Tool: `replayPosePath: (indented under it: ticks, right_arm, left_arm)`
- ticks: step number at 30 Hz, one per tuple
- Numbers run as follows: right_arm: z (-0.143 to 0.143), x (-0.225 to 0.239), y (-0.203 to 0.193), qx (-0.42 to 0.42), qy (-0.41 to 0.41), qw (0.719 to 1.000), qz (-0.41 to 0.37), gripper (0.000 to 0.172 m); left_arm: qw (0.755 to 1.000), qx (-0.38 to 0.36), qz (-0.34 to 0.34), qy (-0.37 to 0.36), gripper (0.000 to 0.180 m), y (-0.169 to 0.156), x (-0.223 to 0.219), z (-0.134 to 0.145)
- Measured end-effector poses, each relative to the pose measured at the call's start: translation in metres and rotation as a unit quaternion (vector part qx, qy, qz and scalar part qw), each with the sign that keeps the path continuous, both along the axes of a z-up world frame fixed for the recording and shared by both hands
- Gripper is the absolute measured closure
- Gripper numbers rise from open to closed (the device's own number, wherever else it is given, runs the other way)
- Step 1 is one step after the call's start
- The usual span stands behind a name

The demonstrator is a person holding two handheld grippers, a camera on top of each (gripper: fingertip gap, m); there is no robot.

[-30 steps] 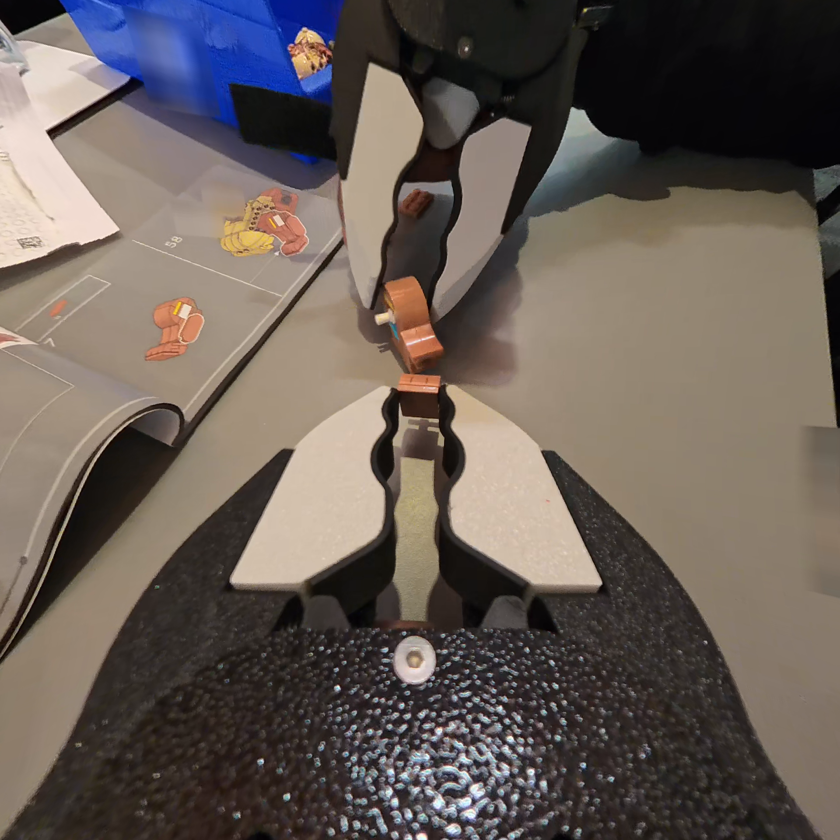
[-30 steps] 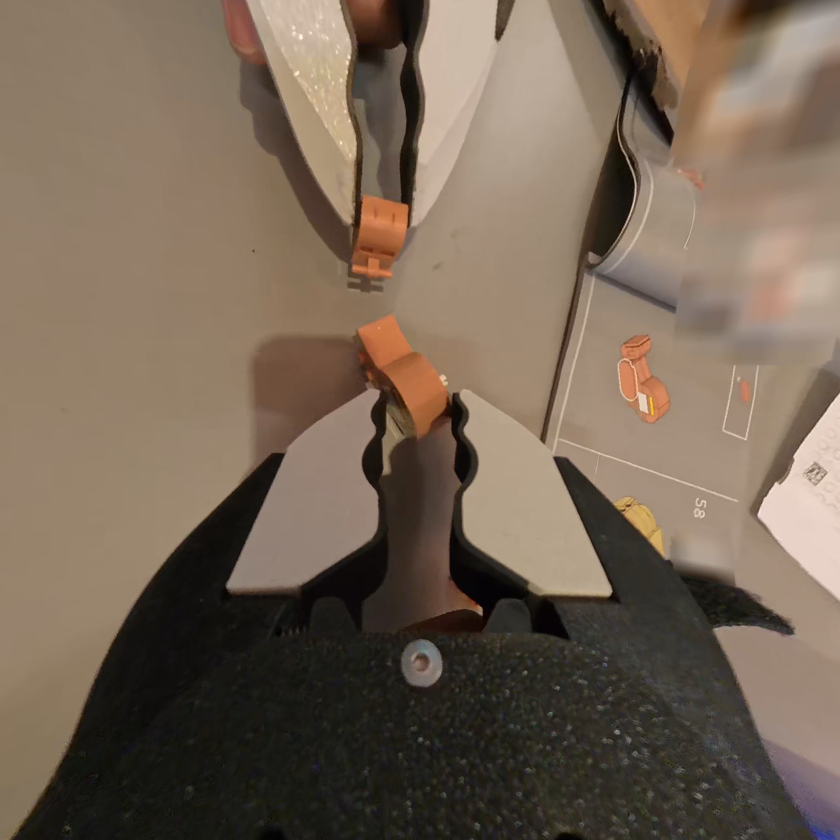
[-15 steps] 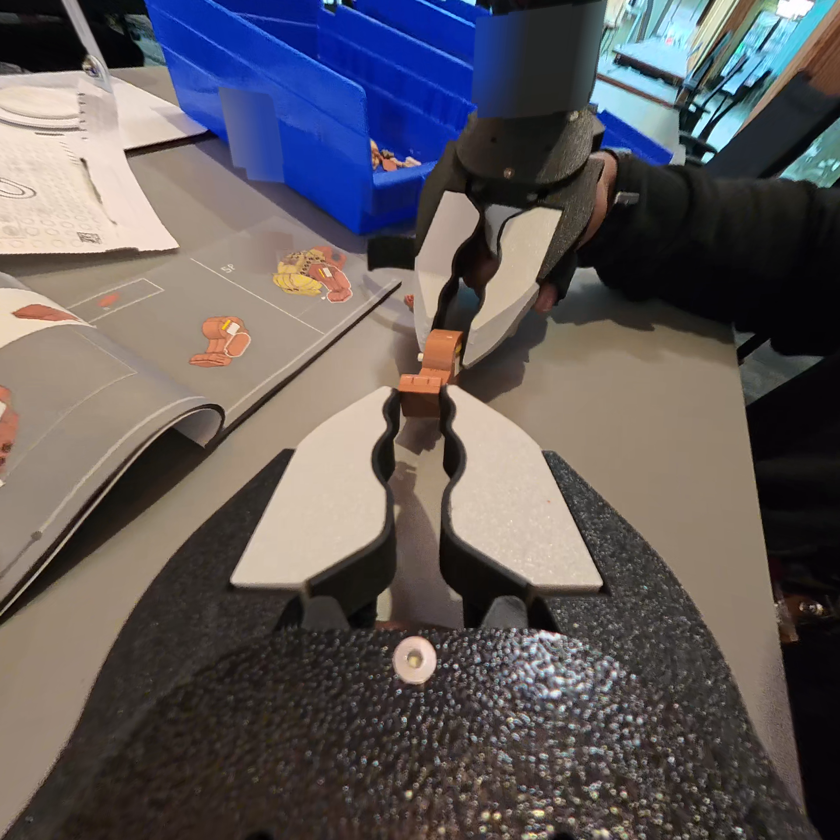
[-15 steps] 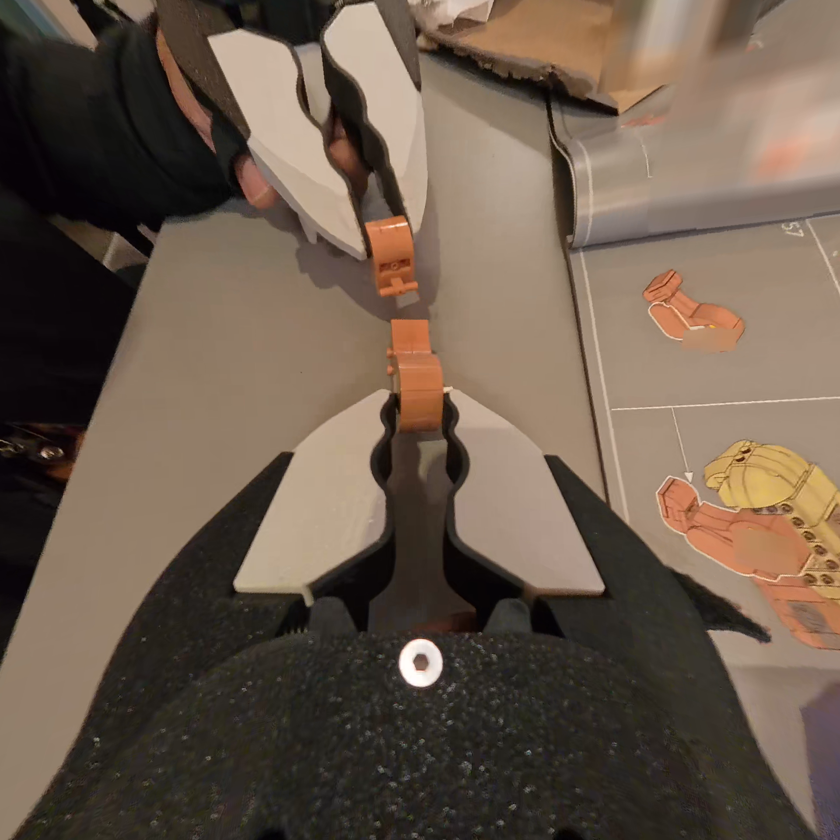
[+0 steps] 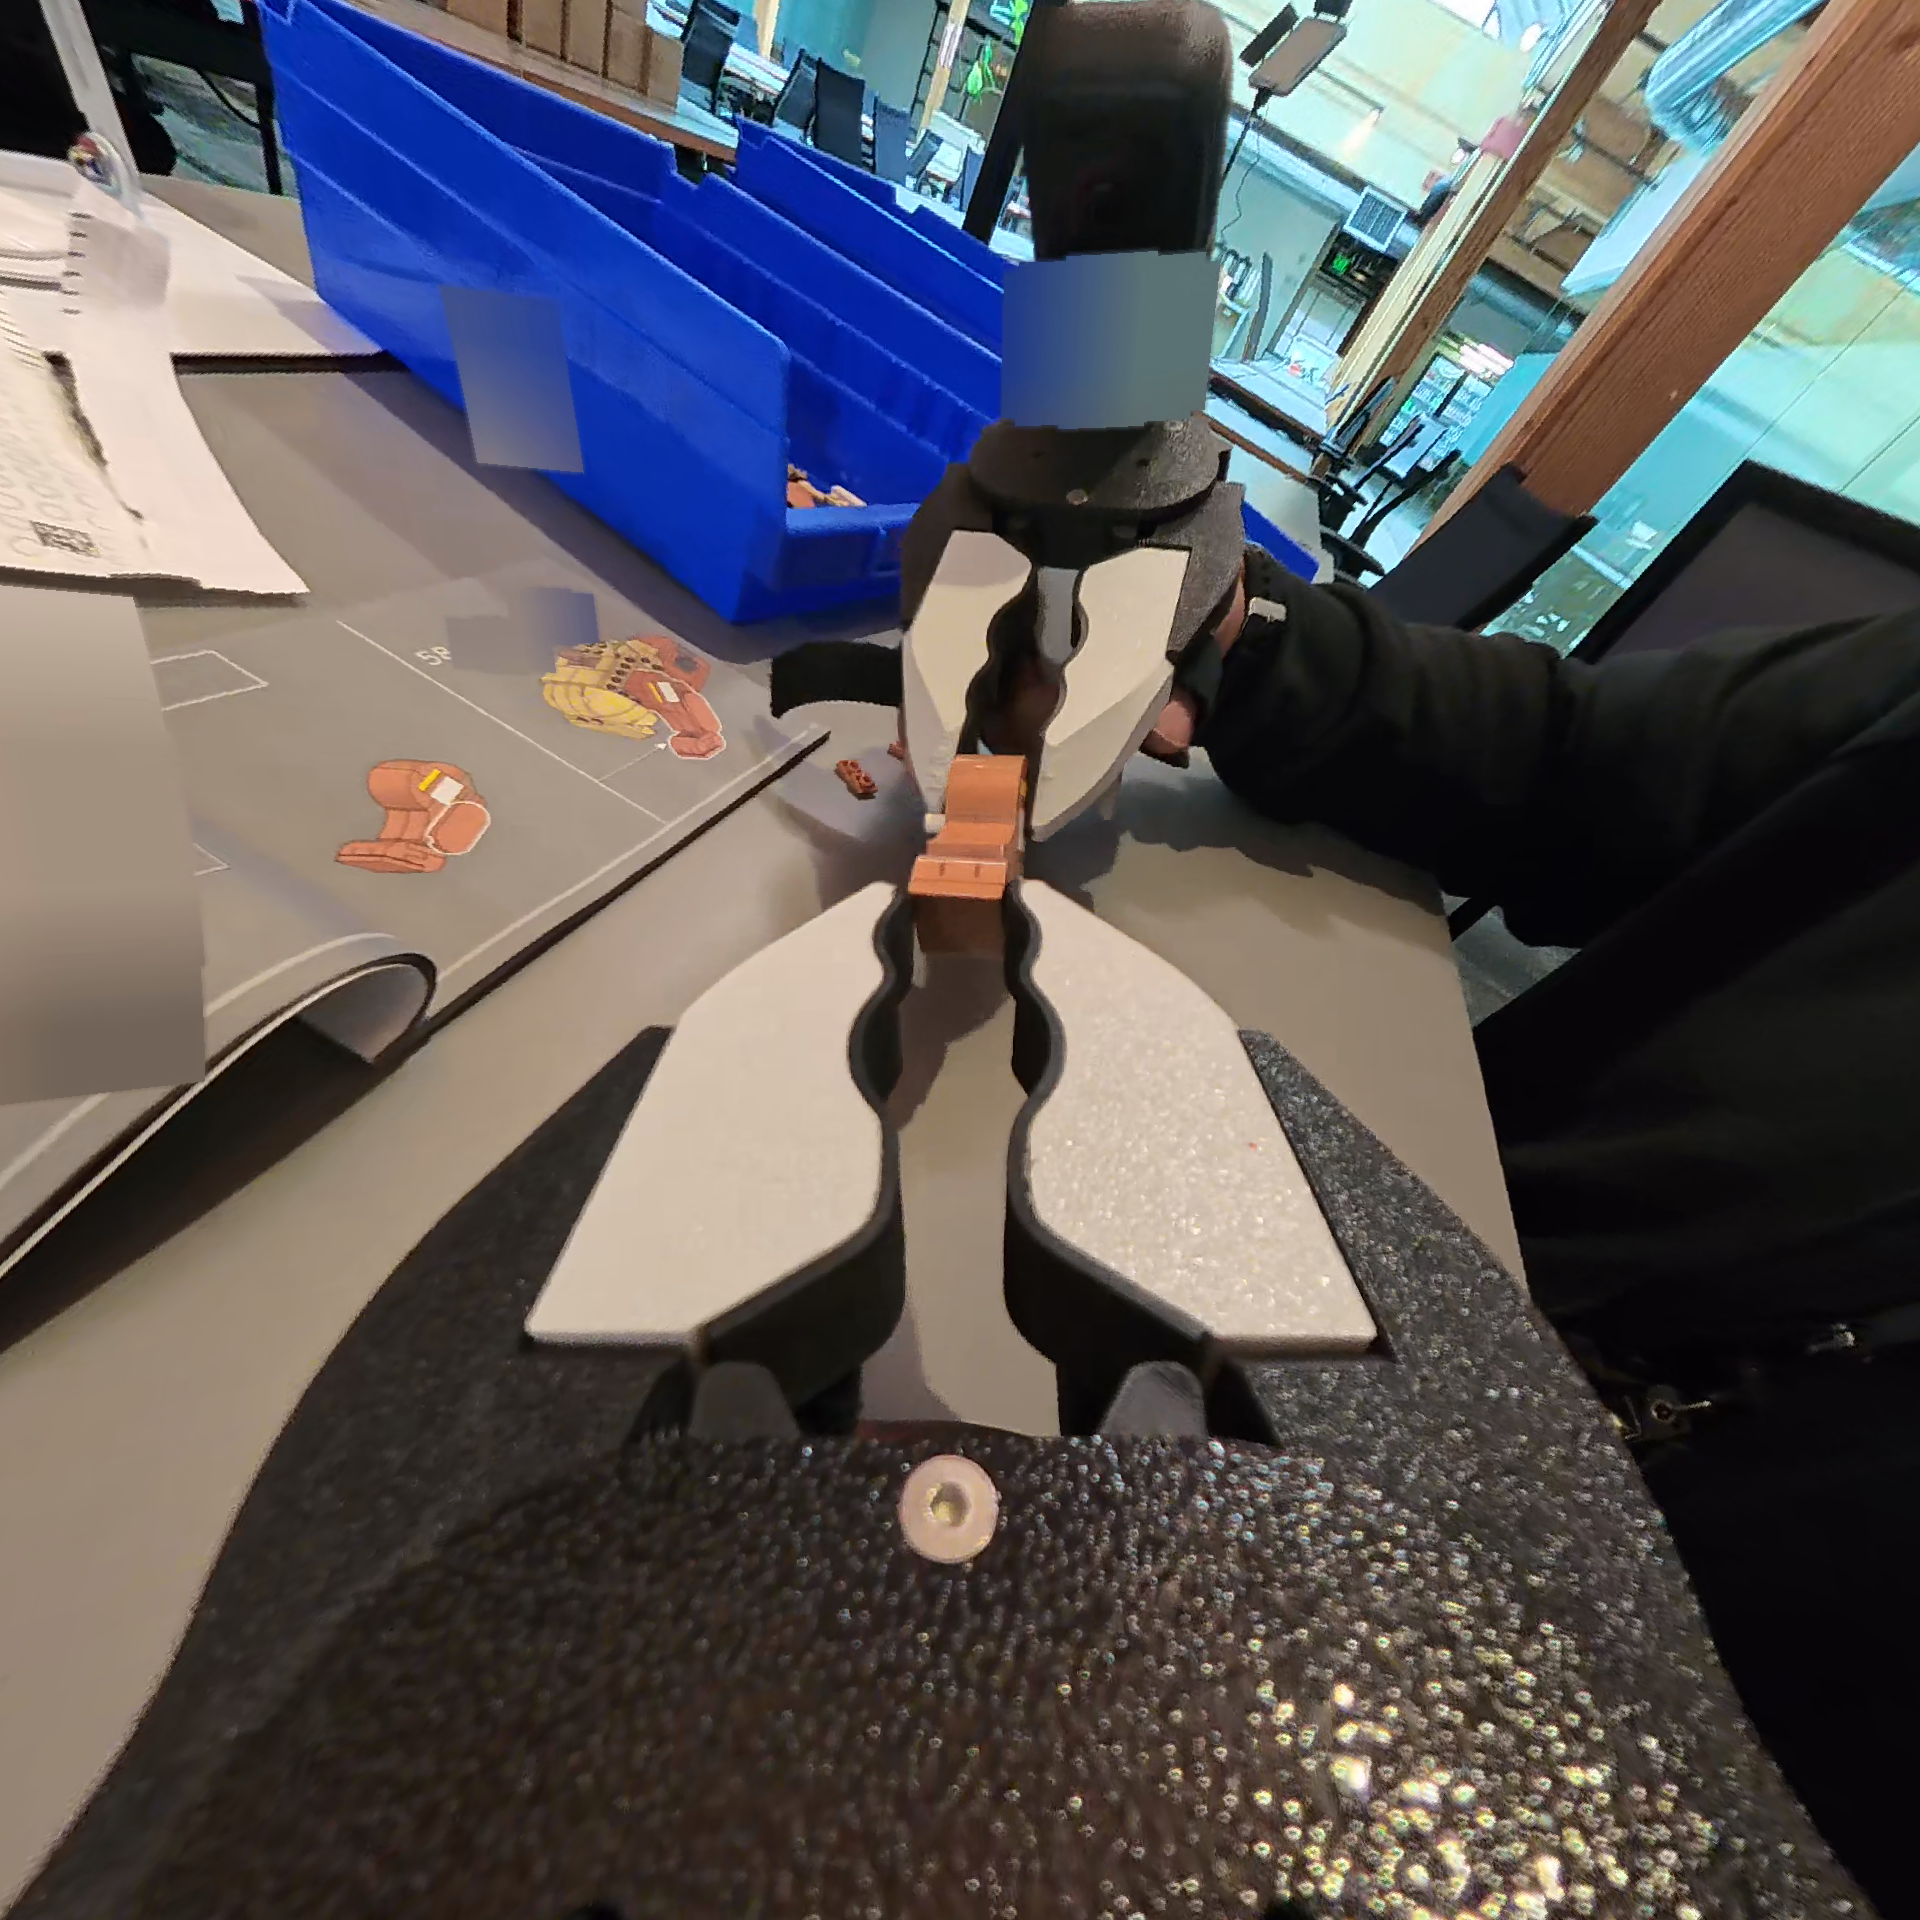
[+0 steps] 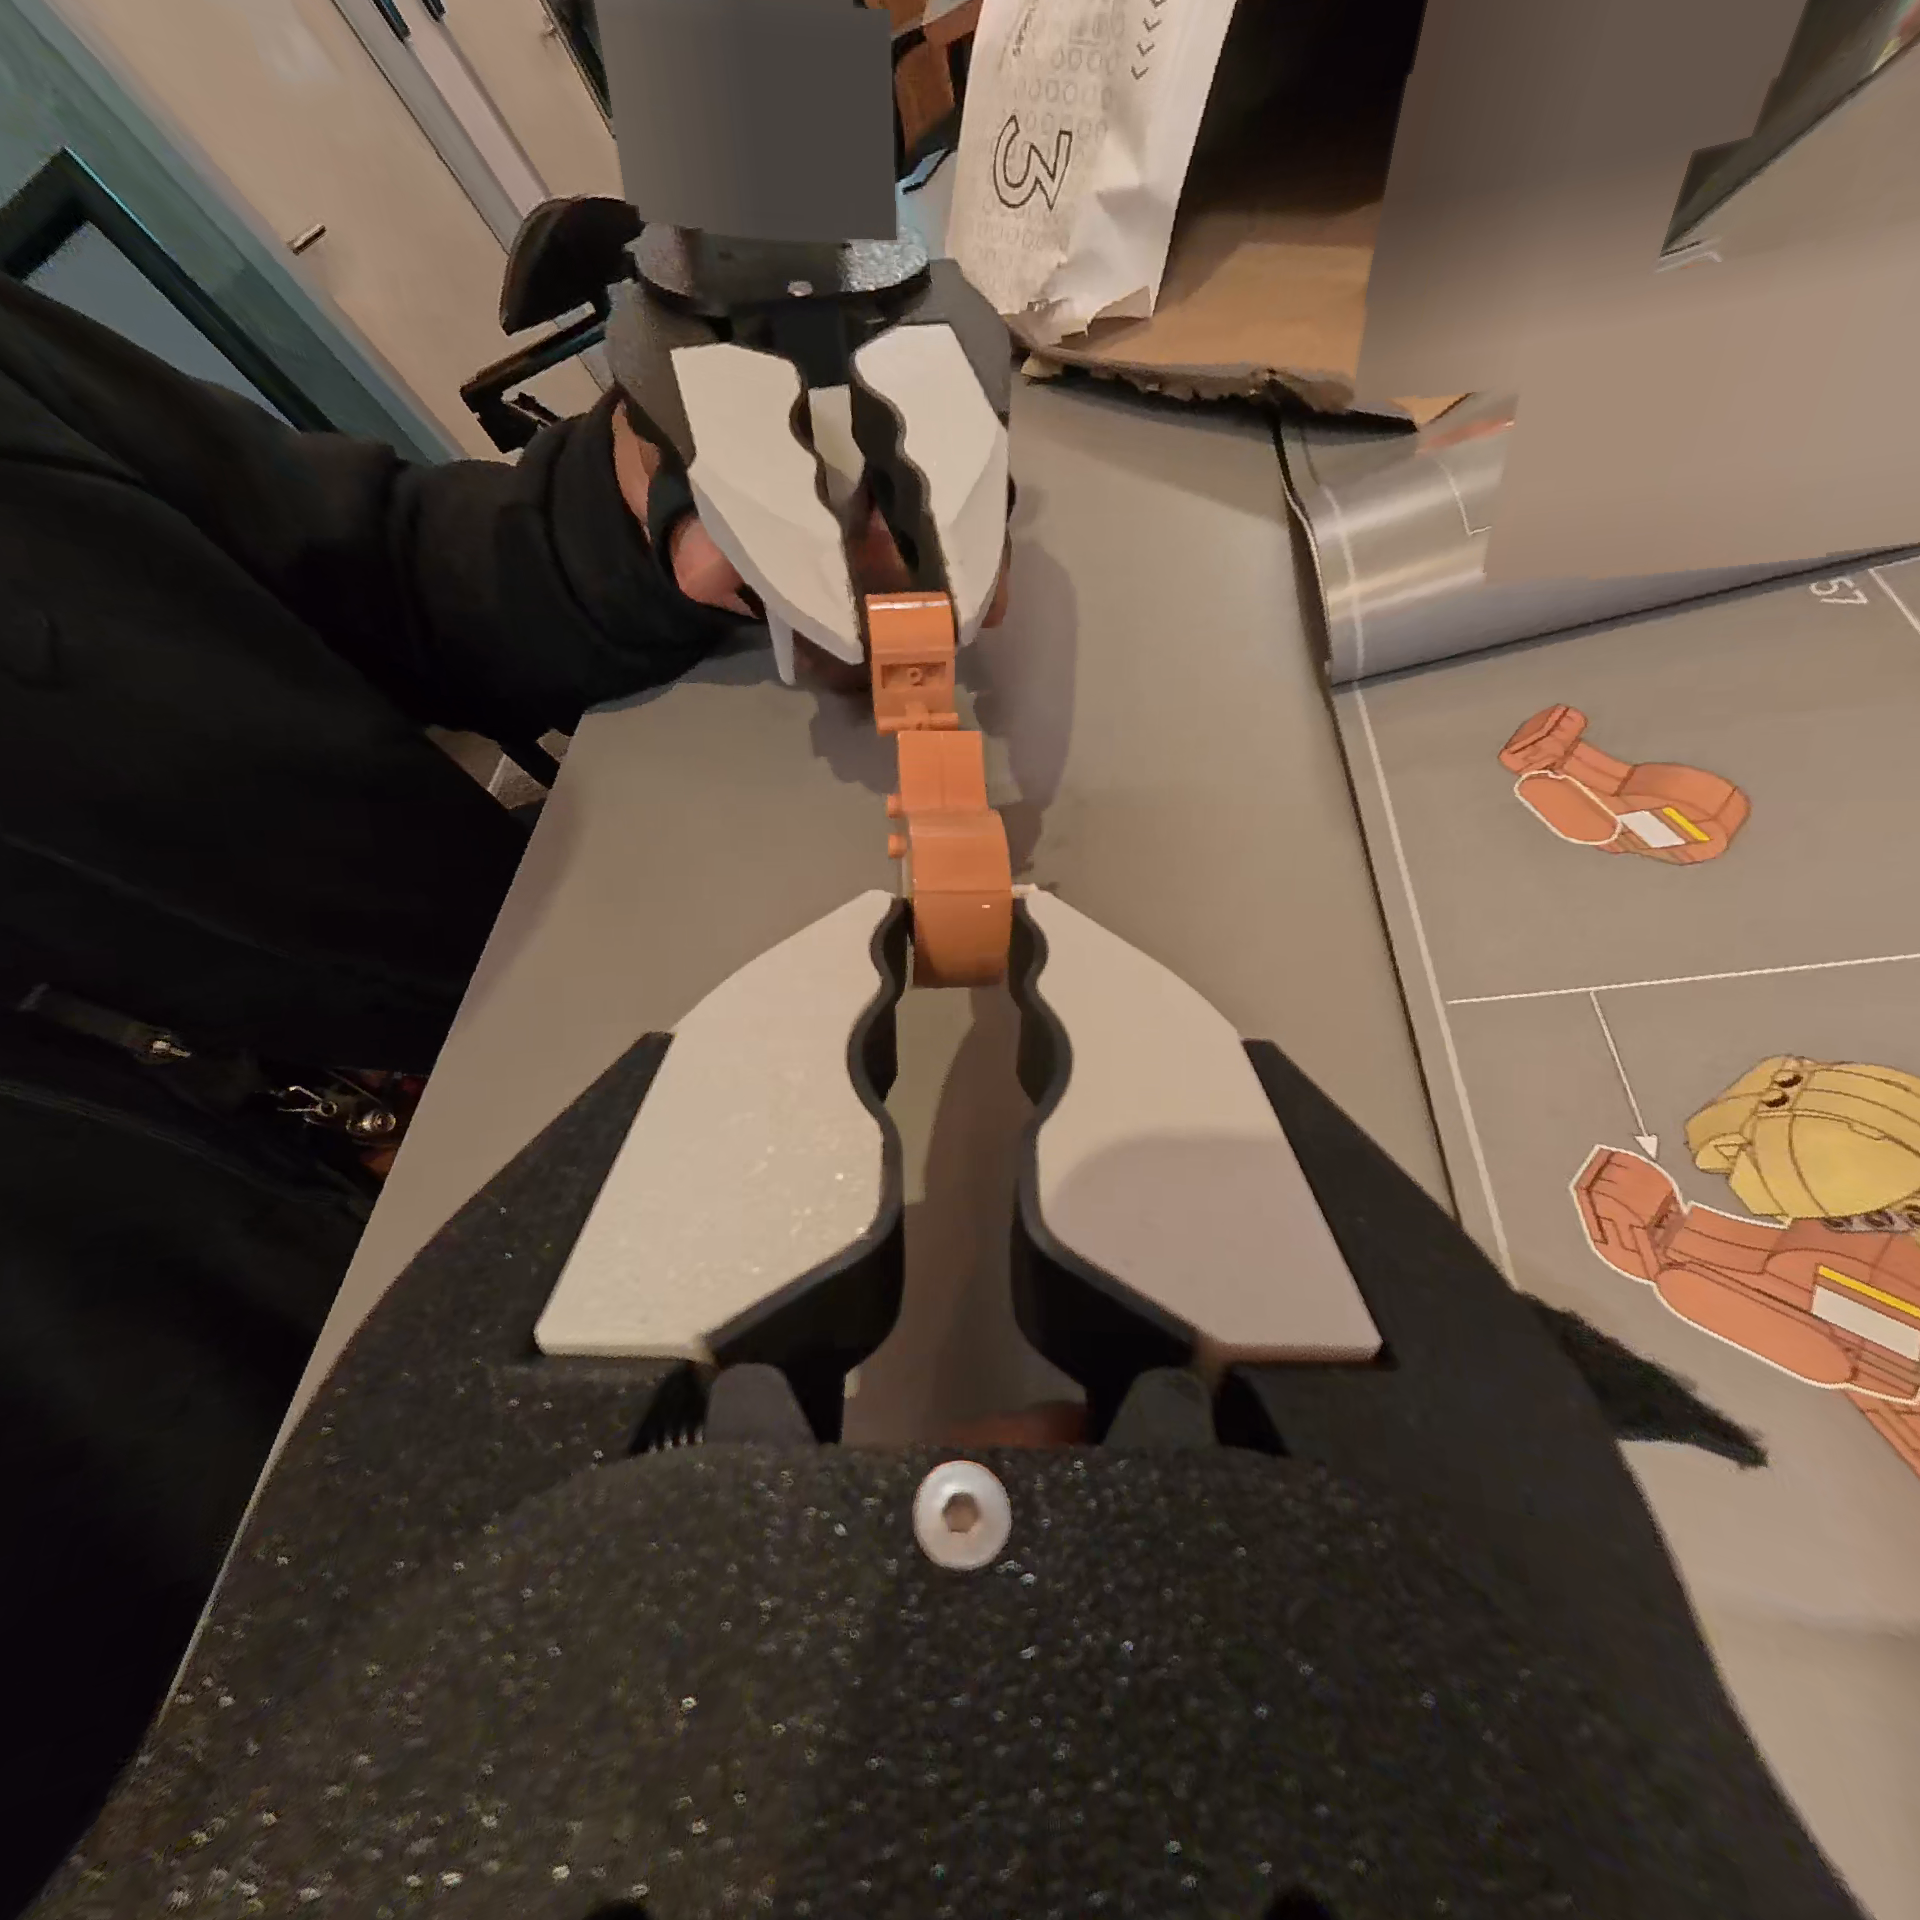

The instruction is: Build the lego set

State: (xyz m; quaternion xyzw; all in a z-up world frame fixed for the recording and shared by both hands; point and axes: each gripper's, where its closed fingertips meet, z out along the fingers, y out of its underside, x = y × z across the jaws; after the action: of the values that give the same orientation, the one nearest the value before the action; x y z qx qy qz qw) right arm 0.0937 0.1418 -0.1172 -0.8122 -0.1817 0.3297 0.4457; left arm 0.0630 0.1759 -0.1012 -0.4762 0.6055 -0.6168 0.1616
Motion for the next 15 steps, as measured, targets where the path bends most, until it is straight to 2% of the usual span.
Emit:
replayPosePath:
  ticks: [15]
  right_arm:
    - [0.0041,-0.0049,0.0009,0.007,0.014,1.000,0.000,0.154]
  left_arm:
    - [1.000,-0.024,-0.008,0.009,0.165,-0.0028,0.0003,0.0004]
